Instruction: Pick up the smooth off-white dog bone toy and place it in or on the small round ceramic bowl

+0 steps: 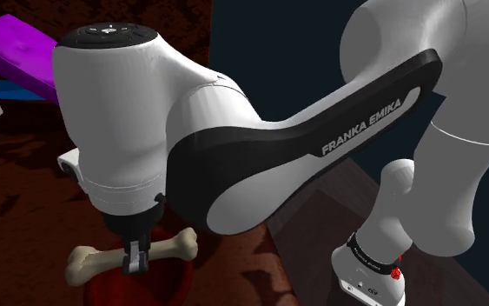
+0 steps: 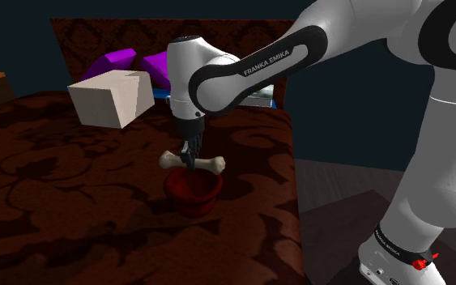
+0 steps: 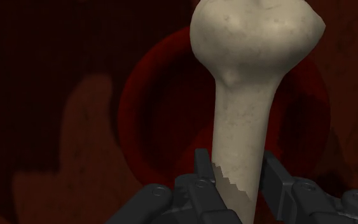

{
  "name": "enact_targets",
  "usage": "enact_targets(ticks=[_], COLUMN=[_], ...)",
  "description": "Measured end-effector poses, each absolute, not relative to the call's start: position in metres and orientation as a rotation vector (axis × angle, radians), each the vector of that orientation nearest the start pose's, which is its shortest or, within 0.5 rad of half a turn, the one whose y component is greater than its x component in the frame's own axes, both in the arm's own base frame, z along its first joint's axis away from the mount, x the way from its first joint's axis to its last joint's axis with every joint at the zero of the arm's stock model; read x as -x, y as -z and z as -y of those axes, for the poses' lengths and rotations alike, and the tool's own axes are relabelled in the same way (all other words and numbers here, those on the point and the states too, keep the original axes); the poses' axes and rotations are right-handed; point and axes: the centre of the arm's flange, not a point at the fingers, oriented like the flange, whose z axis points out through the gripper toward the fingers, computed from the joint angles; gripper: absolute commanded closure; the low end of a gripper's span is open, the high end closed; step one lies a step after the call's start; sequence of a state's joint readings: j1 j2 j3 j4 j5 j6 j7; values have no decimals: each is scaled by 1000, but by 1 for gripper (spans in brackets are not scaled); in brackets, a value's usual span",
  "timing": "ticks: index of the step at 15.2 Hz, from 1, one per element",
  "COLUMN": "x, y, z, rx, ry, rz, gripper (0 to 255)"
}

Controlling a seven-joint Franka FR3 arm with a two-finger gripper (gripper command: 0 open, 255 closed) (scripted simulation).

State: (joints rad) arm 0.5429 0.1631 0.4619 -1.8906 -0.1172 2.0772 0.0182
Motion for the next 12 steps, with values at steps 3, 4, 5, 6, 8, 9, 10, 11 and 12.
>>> enact_targets(ticks=[3,4,5,6,8,9,10,11,12], x=[-335,-336,-335,-335,-336,-335,-335,-335,-335], y=[-415,-409,-405,-400,-390,-389,-388,-388,-388], z=[-498,-498,-499,-499,-500,-499,-499,-499,-499], rx=[2736,2736,2736,2736,2736,2736,2735,2735,2735], ry=[82,82,82,82,82,82,82,82,82], rz=[1556,1556,1556,1556,1556,1556,1556,1556,1556], gripper=[255,255,255,255,255,255,255,255,255])
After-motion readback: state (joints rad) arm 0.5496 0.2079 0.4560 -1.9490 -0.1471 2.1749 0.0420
